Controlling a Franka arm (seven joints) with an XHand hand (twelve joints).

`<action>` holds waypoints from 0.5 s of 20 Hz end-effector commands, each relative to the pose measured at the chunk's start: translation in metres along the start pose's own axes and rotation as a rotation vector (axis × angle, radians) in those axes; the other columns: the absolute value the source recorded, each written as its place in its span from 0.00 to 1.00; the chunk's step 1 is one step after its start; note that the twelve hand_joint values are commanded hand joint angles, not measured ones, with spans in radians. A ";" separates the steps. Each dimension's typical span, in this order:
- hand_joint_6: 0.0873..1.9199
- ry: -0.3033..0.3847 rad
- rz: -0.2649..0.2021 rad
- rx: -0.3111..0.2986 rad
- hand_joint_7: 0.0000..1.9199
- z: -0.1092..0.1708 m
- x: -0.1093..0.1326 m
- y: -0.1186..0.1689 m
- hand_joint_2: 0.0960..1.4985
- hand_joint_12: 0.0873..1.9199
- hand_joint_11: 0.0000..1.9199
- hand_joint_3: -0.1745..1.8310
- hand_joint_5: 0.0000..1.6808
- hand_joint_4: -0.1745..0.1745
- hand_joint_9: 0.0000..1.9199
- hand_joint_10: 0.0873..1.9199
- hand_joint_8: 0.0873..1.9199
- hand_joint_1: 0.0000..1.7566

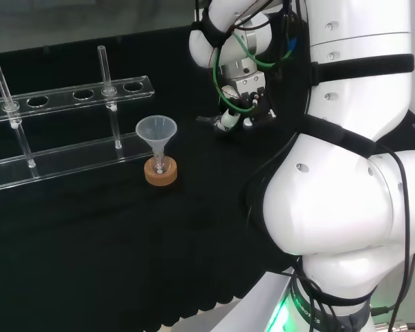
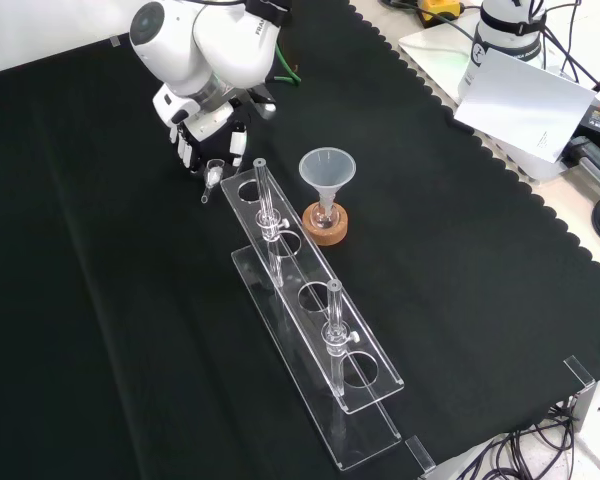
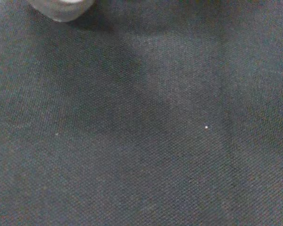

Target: Pick up the weighing funnel.

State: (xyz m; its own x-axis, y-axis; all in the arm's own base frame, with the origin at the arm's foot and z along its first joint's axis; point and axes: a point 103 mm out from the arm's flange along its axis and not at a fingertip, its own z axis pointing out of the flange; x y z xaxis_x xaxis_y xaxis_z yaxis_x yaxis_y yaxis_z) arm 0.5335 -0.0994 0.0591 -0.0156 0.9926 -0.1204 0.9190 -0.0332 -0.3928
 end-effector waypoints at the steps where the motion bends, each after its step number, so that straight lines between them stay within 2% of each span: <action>1: 0.37 -0.054 0.005 0.034 0.66 0.000 0.003 0.002 0.63 0.48 0.53 0.15 0.68 1.00 0.74 0.10 0.22 0.61; 5: 0.36 -0.076 0.018 0.030 0.73 -0.004 0.003 -0.001 0.59 0.42 0.60 0.20 0.69 1.00 0.81 0.02 0.14 0.61; 10: 0.36 -0.074 0.025 0.008 0.75 -0.011 0.003 -0.005 0.55 0.40 0.62 0.25 0.70 1.00 0.84 0.00 0.10 0.62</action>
State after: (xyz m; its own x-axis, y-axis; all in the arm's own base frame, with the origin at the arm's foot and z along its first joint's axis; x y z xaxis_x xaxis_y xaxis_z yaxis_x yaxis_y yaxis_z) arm 0.5353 -0.0935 0.0633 -0.0292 0.9818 -0.1875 0.9099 -0.0515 -0.4115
